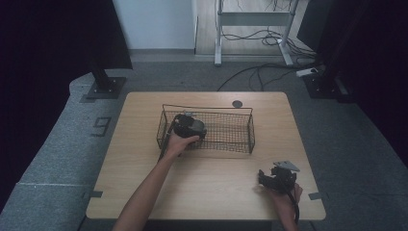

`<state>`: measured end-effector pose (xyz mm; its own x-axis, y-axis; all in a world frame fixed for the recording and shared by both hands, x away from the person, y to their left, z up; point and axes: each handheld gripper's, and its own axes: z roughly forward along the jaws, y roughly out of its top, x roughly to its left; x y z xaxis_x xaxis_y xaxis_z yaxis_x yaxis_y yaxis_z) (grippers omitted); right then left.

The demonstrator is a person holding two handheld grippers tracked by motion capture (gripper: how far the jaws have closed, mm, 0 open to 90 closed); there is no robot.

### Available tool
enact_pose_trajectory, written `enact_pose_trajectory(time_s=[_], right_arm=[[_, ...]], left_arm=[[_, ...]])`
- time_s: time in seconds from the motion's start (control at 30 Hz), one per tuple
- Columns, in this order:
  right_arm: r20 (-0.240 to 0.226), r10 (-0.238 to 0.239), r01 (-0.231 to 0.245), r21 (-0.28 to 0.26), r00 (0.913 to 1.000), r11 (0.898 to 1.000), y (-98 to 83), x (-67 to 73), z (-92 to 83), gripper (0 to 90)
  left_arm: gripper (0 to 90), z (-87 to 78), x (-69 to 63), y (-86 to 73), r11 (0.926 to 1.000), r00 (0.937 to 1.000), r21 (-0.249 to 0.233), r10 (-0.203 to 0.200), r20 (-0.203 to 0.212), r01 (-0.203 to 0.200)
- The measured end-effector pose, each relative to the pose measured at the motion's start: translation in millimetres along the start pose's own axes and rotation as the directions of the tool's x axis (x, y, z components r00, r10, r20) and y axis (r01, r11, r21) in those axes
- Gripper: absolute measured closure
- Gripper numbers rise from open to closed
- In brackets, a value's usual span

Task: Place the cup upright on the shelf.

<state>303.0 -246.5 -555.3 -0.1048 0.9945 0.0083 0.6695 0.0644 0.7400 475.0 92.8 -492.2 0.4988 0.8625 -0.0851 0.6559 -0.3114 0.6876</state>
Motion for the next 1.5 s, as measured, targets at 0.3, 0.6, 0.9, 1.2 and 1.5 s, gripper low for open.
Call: enact_pose_trajectory(time_s=[0.3,0.6,0.9,1.2,1.5], right_arm=[[-0.001,0.001,-0.001,0.001,1.0,1.0,0.0,0.1,-0.1,13.8],[0.0,0.0,0.0,0.0,1.0,1.0,0.0,0.0,0.0,13.8],[0.0,0.0,0.0,0.0,1.0,1.0,0.0,0.0,0.0,13.8],[0.0,-0.001,0.001,0.0,1.0,1.0,0.0,0.1,0.0,13.8],[0.0,-0.001,0.001,0.0,1.0,1.0,0.1,0.1,-0.1,13.8]], left_arm=[[10.1,-2.8,2.7,0.0,0.9997,0.9998,0.01,-0.02,-0.005,0.02],[10.1,-12.8,0.0,2.0,0.9993,0.9999,-0.033,-0.016,-0.002,0.016],[10.4,-45.9,3.9,8.1,0.9926,0.9989,-0.116,-0.032,0.034,0.035],[12.9,-61.9,-1.5,-0.4,0.9896,0.997,-0.144,0.007,0.077,0.004],[14.0,-81.5,-6.7,-25.3,0.9831,0.9919,-0.183,0.032,0.123,-0.009]])
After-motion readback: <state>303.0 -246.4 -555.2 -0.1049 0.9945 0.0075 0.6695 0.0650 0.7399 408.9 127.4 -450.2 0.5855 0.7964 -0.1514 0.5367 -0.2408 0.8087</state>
